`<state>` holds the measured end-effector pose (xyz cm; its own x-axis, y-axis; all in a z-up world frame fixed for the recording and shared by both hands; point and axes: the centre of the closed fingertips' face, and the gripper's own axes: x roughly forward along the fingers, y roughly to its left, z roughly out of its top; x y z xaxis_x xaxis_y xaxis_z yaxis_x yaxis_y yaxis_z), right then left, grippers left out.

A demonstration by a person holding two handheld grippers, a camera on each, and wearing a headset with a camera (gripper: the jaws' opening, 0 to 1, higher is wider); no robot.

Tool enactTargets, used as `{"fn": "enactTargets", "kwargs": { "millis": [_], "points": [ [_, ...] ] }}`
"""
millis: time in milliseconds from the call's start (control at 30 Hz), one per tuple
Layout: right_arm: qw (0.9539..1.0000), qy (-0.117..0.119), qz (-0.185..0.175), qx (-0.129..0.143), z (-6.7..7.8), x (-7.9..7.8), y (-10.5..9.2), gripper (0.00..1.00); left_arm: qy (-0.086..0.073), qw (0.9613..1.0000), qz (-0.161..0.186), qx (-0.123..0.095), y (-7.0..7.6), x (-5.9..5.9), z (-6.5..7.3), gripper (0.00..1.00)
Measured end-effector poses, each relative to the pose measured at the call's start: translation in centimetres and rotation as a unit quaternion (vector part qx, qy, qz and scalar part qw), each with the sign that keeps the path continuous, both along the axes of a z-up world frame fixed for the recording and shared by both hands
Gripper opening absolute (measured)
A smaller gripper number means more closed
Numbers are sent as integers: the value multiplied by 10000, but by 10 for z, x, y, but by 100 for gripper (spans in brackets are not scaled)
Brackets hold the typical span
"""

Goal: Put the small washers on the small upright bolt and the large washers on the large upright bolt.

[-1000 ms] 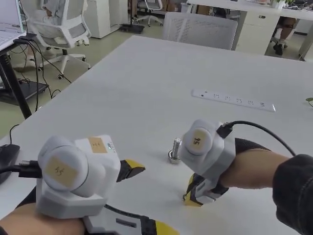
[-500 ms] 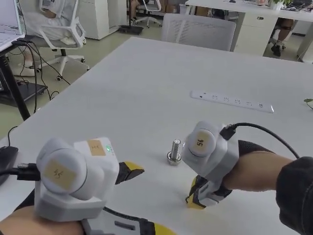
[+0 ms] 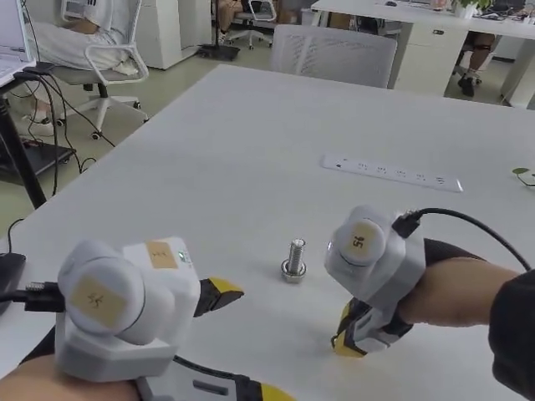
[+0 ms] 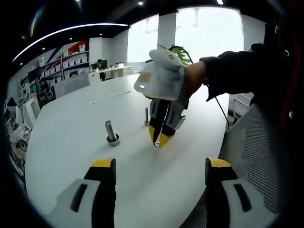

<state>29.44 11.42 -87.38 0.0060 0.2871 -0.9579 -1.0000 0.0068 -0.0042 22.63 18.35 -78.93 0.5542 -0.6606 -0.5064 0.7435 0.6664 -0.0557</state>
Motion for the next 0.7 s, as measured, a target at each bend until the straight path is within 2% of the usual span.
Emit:
{"fn": "enactTargets", "kwargs": {
  "millis": [700],
  "points": [
    [9987, -80, -494, -63, 13, 18, -47, 14, 21, 10000, -22, 14, -1, 0, -1, 76]
  ]
}}
